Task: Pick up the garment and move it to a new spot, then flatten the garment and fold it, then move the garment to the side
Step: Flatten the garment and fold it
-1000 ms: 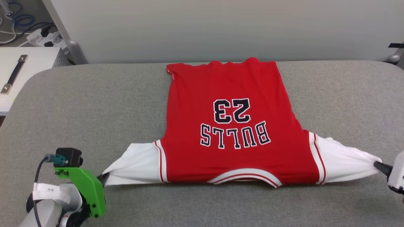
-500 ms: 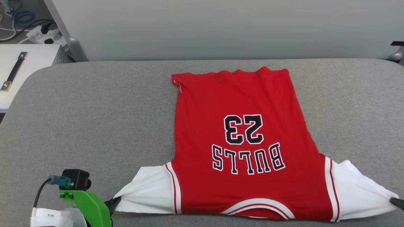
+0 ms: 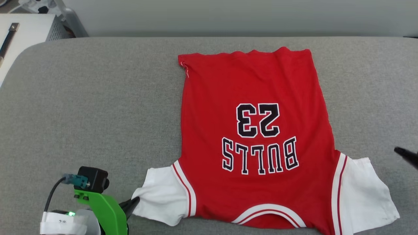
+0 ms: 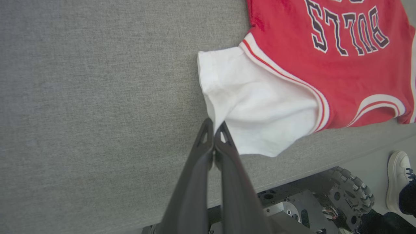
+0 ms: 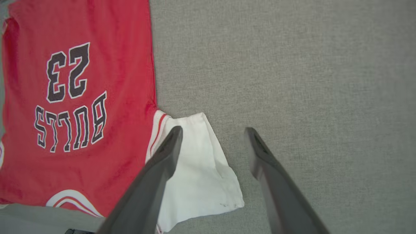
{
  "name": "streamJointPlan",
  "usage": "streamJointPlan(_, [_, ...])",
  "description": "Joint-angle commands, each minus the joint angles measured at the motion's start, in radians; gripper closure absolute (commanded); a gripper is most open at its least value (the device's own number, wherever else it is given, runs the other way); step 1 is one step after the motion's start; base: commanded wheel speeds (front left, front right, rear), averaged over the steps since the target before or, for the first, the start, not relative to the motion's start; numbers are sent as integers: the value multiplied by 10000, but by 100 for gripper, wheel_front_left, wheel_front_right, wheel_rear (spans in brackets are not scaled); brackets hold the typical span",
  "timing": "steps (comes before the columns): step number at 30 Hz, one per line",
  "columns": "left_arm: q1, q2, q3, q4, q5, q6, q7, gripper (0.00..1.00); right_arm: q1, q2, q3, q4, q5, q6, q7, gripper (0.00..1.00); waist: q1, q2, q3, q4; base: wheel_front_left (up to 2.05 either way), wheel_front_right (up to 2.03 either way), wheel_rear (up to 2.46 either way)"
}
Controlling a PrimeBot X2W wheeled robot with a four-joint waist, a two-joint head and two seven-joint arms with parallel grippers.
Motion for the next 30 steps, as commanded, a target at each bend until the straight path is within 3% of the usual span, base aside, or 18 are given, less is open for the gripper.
streamJointPlan(1, [-75, 147, -40, -188, 179, 64, 94, 100, -526, 48, 89, -166, -81, -9, 195, 0, 1, 0, 687, 309, 0, 0, 0])
streamJointPlan(8, [-435, 208, -313, -1164, 523, 161, 403, 100, -3297, 45, 574, 145, -604, -9, 1358, 0, 1, 0, 1979, 1021, 0, 0, 0])
streamJointPlan(15, [-1042, -3, -621, -1665, 859, 25, 387, 100, -6368, 24, 710, 1908, -1856, -9, 2153, 0, 1, 0, 3200, 1914, 0, 0, 0])
streamJointPlan(23, [-1651, -434, -958, -1616, 1080, -287, 76, 100, -8585, -161, 755, 3882, -3392, -9, 1815, 0, 1, 0, 4098, 2687, 0, 0, 0])
streamJointPlan(30, [-2016, -769, -1075, -1396, 1149, -490, -299, 100, -9429, -221, 919, 5214, -4103, -9, 1175, 0, 1, 0, 4470, 2997, 0, 0, 0])
